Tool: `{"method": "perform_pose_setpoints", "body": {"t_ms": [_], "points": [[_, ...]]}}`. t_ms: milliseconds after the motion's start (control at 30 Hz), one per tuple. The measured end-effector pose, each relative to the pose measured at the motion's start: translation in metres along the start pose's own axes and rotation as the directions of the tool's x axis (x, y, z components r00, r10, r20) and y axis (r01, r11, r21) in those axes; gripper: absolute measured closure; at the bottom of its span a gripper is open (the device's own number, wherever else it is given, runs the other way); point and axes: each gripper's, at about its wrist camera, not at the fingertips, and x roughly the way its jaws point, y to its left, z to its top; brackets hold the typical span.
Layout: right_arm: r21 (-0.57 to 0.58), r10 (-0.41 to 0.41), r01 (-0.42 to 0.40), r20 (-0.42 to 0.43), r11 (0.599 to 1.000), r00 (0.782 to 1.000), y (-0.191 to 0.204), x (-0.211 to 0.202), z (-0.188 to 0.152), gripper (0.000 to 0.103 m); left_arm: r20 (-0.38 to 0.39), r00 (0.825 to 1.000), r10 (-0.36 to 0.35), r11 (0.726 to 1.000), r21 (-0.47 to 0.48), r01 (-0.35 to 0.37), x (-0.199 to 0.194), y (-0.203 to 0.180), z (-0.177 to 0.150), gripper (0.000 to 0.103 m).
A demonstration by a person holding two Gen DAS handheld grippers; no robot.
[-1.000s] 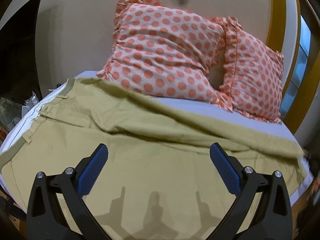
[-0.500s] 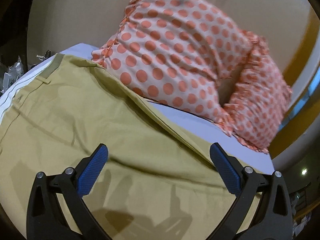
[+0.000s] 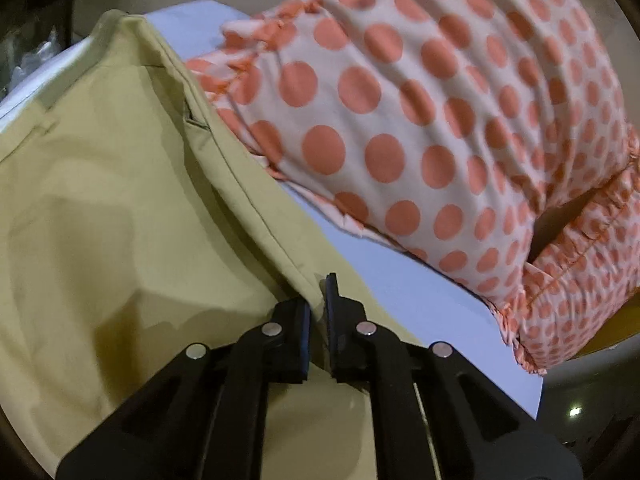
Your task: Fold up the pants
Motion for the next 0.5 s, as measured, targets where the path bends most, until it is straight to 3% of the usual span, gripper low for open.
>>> {"method": "perform_pose_setpoints", "body": {"t_ms": [100, 167, 267, 400, 500], "points": [[-0.034, 0.012, -0.011, 0.040, 0.999, 0.999, 0.007, -0.024, 0.003, 0.101, 0.088, 0.996, -0.011, 0.993, 0.117, 0.000, -0.063, -0.002, -0.034, 0.098], [-0.046, 0.009, -0.007, 0.063, 0.999, 0.998, 0.007, -0.044, 0.002, 0.101, 0.143, 0.989, -0.039, 0.985, 0.170, 0.014, -0.118, 0.008, -0.075, 0.097], [-0.058, -0.040, 0.044, 0.077, 0.997, 0.996, -0.004, -0.068, -0.008, 0.101, 0.165, 0.986, -0.036, 0.977, 0.212, 0.001, -0.166, 0.031, -0.138, 0.096], [-0.011, -0.113, 0.114, 0.042, 0.993, 0.993, -0.036, -0.076, -0.022, 0.101, 0.117, 0.993, -0.027, 0.982, 0.189, 0.004, -0.177, 0.063, -0.202, 0.096], [-0.012, -0.160, 0.160, 0.026, 0.987, 0.987, -0.049, -0.074, -0.028, 0.101, 0.102, 0.994, -0.025, 0.985, 0.172, 0.007, -0.172, 0.080, -0.222, 0.096]]}}
